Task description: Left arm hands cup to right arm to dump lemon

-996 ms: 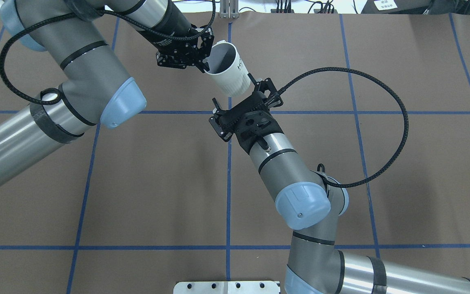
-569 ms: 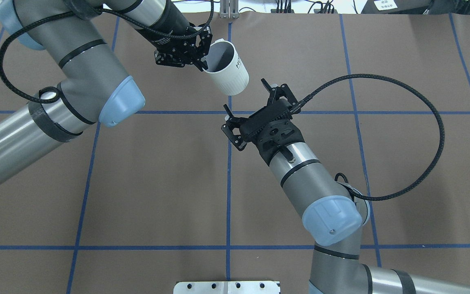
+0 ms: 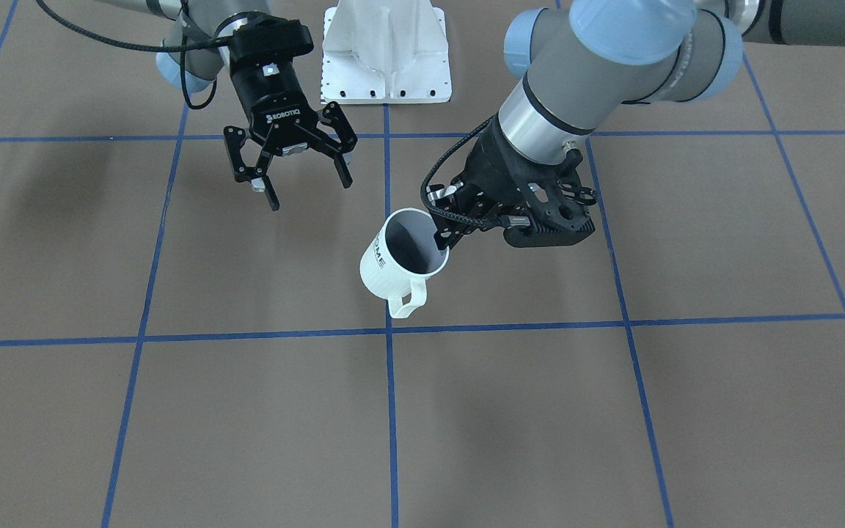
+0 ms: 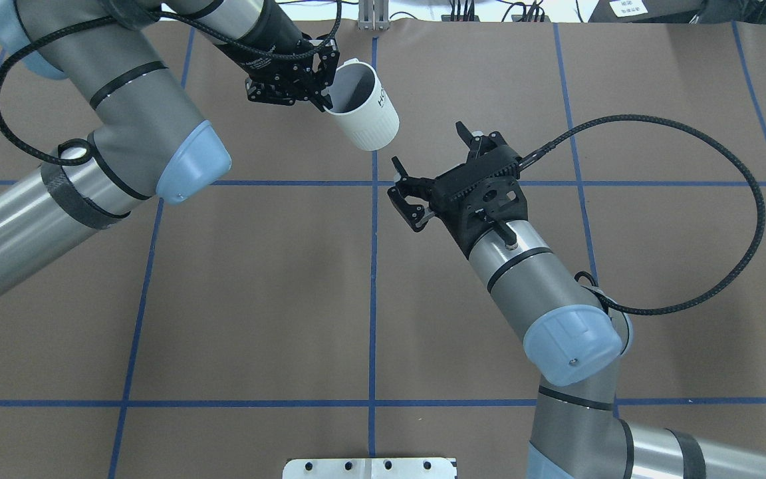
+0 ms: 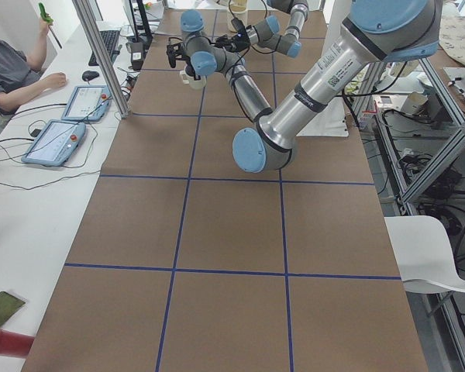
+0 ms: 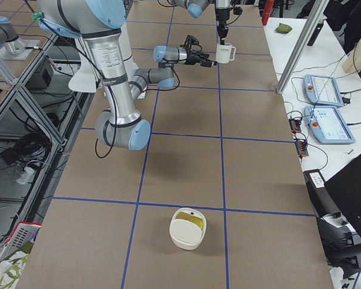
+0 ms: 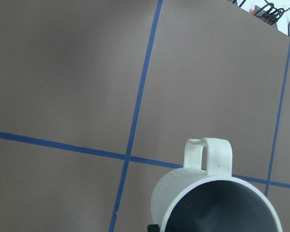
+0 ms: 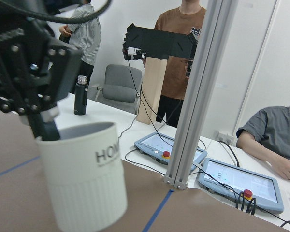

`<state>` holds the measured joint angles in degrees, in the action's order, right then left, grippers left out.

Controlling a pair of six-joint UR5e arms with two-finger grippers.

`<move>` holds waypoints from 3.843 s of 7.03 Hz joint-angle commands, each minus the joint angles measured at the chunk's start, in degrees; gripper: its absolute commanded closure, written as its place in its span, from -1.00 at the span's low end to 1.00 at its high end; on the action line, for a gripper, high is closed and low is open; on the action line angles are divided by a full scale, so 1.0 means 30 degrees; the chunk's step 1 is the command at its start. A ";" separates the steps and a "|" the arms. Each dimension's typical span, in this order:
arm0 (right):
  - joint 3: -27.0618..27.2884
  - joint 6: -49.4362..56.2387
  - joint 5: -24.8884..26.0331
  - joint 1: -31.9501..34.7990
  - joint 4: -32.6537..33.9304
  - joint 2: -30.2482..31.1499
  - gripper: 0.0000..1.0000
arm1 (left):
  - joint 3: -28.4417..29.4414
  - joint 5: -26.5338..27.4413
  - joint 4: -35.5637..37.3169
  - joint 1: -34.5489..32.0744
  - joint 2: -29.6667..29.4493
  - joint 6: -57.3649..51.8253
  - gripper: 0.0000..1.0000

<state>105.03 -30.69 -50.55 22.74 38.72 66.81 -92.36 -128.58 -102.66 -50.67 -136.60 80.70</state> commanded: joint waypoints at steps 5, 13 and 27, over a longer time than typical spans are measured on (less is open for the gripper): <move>0.0029 -0.2192 -1.4223 0.9100 1.0567 -0.0033 -0.99 | -0.2697 -0.0001 0.0234 -0.1857 0.7196 -0.6430 1.00; -0.0442 0.7676 -2.7677 1.9106 1.7385 0.4089 -1.00 | -0.2700 -0.0029 -0.0496 -0.5317 1.5822 -2.0895 1.00; -0.1053 1.1326 -2.7184 2.0570 1.8895 0.5125 -1.00 | -0.2670 -0.0293 0.2789 -1.0216 1.5445 -2.6920 -1.00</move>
<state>102.81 -2.18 -132.01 82.68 91.99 82.38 -100.38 -129.43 -100.26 -74.73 -90.02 10.20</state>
